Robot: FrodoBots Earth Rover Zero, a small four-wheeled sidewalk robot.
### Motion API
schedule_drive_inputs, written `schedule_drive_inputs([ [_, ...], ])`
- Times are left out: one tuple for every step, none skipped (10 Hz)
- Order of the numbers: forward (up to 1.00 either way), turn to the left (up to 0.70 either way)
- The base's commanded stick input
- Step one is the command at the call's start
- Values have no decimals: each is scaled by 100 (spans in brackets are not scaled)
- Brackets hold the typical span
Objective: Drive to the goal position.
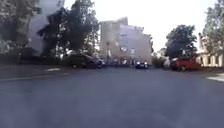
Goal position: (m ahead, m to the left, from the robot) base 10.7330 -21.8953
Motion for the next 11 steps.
schedule_drive_inputs([
  [70,0],
  [70,0],
  [70,0],
  [70,0],
  [70,0],
  [70,0],
  [70,0],
  [70,0],
  [70,0],
  [70,0],
  [70,0],
])
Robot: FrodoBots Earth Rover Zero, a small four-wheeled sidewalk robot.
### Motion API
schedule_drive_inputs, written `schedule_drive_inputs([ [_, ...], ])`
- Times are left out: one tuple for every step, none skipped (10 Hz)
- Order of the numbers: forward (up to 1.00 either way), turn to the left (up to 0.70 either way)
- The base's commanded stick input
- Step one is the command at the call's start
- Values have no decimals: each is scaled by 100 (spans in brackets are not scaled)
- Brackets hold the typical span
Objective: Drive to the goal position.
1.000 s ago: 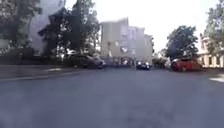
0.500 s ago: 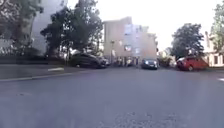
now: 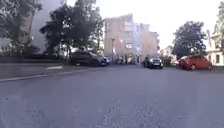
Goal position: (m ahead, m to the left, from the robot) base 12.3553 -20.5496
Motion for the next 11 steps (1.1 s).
schedule_drive_inputs([
  [70,0],
  [70,0],
  [70,0],
  [70,0],
  [70,0],
  [70,0],
  [70,0],
  [70,0],
  [70,0],
  [70,0],
  [70,0],
])
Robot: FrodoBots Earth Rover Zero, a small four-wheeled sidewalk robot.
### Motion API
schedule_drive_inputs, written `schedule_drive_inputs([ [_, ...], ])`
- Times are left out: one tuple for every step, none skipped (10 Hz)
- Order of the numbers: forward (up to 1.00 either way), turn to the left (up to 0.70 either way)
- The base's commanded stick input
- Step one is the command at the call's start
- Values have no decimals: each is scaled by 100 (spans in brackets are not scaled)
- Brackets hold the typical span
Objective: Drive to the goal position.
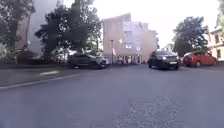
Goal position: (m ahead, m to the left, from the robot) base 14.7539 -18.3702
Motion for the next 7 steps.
schedule_drive_inputs([
  [70,-4],
  [70,-7],
  [70,-10],
  [70,-14],
  [70,-14],
  [70,-14],
  [70,-14],
])
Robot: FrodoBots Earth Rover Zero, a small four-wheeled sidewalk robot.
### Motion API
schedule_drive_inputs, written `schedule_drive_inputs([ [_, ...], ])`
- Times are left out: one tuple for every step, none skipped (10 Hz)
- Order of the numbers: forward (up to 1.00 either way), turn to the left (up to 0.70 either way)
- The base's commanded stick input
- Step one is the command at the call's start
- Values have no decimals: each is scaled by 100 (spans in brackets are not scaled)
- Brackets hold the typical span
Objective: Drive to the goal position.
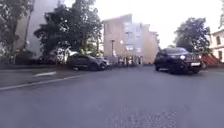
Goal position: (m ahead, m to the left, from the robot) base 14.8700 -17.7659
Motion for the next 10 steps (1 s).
schedule_drive_inputs([
  [70,-14],
  [70,-14],
  [70,-4],
  [70,0],
  [70,0],
  [70,0],
  [70,0],
  [70,0],
  [70,-1],
  [70,-8],
])
